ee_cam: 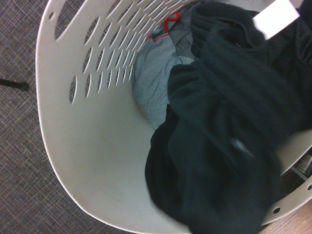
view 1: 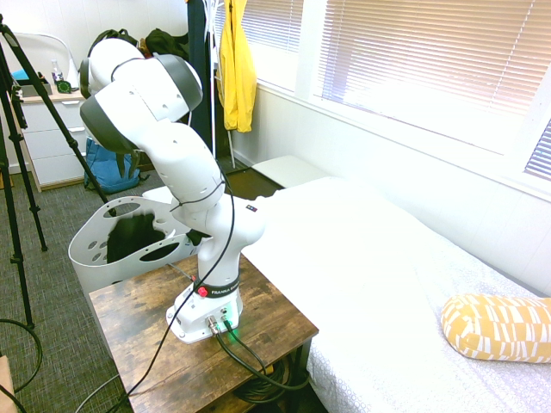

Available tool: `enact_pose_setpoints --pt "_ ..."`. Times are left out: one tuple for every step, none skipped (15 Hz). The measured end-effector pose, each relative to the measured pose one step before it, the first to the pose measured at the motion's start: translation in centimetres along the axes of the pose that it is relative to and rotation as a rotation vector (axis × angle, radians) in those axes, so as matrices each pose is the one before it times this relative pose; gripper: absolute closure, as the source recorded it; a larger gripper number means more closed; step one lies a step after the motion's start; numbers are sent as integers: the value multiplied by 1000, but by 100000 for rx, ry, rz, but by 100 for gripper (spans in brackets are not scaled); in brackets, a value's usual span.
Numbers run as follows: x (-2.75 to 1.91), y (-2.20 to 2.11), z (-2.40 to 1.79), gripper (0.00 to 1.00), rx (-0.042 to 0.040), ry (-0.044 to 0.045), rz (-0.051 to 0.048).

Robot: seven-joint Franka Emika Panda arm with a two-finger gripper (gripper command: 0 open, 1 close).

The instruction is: Put my clothes in the laundry bag

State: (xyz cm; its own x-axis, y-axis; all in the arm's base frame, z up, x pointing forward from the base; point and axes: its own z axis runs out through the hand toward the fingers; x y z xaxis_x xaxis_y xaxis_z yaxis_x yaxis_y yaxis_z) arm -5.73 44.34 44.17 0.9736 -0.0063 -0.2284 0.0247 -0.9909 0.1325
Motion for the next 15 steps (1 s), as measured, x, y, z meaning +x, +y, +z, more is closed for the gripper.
enact_pose_setpoints --pt "129 3 -76 0 139 -55 103" --pt "149 21 -132 0 244 -30 56" --pt "200 37 -188 0 325 77 184" --pt "350 67 -288 0 421 350 425" --pt "637 122 -428 0 384 980 814" --pt "1106 206 -571 0 449 1533 1595" --pt "1757 412 -605 0 418 1410 2487" --pt "2494 682 -476 0 92 1734 3570" --pt "3212 903 -369 0 332 1815 4409" --pt "3951 1117 -167 0 399 1500 5213" --pt "4549 1324 186 0 401 1689 5692" --pt "4735 1525 269 0 459 1693 6037" --pt "5122 1878 268 0 197 2038 6388" --pt "5312 2093 358 0 -291 3406 6836" --pt "5189 2087 616 0 -986 2251 7245"
